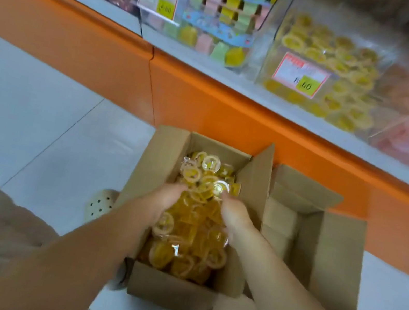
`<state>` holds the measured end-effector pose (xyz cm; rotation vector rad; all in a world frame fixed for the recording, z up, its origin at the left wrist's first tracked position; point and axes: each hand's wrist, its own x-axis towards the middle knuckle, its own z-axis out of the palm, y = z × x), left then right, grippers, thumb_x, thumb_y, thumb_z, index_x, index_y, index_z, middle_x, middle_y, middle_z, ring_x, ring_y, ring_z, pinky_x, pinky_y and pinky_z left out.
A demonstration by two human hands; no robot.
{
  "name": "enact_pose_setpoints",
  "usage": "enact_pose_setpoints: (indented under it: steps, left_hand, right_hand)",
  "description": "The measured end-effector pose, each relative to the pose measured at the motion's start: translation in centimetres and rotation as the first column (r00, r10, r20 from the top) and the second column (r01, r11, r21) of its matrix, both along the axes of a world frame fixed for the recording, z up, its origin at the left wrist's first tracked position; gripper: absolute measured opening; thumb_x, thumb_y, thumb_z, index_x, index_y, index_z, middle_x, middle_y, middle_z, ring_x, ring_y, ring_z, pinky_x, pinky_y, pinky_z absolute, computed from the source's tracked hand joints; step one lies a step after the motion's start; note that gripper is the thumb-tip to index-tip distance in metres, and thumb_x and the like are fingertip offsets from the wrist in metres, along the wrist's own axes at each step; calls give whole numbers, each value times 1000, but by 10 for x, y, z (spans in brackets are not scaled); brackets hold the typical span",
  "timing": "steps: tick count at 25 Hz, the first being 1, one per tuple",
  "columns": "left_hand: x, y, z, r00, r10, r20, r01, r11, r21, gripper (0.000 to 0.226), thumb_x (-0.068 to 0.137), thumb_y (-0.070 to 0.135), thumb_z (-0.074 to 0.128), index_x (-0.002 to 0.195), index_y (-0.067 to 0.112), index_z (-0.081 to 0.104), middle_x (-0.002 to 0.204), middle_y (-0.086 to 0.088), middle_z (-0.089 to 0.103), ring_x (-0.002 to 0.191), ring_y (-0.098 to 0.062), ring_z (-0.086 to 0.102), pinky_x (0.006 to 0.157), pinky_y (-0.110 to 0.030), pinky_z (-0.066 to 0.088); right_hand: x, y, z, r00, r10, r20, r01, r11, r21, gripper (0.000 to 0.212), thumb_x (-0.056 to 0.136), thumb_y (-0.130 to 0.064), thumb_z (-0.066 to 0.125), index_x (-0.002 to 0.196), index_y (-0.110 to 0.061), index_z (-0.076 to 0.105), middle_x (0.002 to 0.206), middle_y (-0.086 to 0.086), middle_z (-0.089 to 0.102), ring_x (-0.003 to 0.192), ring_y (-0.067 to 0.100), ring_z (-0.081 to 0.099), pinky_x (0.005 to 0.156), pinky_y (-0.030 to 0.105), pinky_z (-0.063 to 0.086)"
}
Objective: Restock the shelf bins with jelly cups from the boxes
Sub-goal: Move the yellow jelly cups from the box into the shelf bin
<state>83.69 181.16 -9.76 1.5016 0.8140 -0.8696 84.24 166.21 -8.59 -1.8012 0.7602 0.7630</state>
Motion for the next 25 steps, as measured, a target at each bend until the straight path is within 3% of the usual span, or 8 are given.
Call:
enact_pose_setpoints:
  steps: [2,4,7,12,15,18,21,25]
  left_hand:
    - [-10,-7,7,999,50,-21,-50,999,-7,57,93,55,52,136,17,56,136,-2,57,124,-26,53,103,-40,45]
    - [-9,-9,6,998,60,-12,-60,998,-19,37,106,43,39,133,21,51,123,-2,50,114,-20,48,99,-35,39]
    - [5,-14,-6,999,-5,-52,5,1000,7,56,105,51,33,152,21,34,145,-10,43,132,-29,42,111,-47,32]
    - [11,-33,-33,968,-226,-108,243,953,181,69,96,70,25,157,36,19,166,-7,7,151,-37,12,116,-61,23]
    - [13,-35,-46,947,-290,-140,317,914,254,72,90,75,23,154,40,27,164,-6,17,147,-37,21,115,-56,29]
    - [17,-29,-39,972,-163,-168,181,979,98,71,94,70,31,151,29,37,157,-5,36,141,-35,36,110,-52,37]
    - [25,-19,-41,989,-32,-146,31,999,-7,64,101,59,35,155,25,31,161,-6,29,146,-35,27,110,-61,28]
    - [27,-20,-37,984,-144,-104,152,985,81,64,103,57,31,157,22,28,163,-7,26,148,-32,26,117,-52,23]
  right_hand:
    - [4,6,-35,987,128,-97,-141,980,-138,56,104,-44,20,148,-12,33,150,10,37,136,32,37,111,41,31]
    - [4,8,-65,970,159,-186,-199,955,-221,67,99,-56,16,151,-14,28,154,11,31,139,33,32,114,44,27]
    - [9,3,-107,955,180,-236,-241,935,-260,83,84,-72,11,151,-25,24,154,11,31,140,36,28,114,52,25]
    - [10,5,-77,948,265,-177,-307,907,-287,60,100,-54,11,150,-27,26,154,11,32,140,36,29,115,46,22]
    - [4,2,-76,944,312,-106,-329,877,-350,54,103,-46,10,150,-26,29,152,11,36,137,36,32,113,42,22]
    - [7,0,-82,945,307,-113,-328,879,-346,56,102,-48,7,150,-29,28,150,9,39,140,36,26,114,41,17]
    - [10,6,-77,943,317,-96,-331,885,-328,51,105,-38,6,153,-25,19,155,6,30,143,32,20,117,41,8]
    - [15,6,-86,950,292,-110,-311,916,-255,52,104,-43,10,153,-28,18,158,6,23,143,36,20,117,46,17]
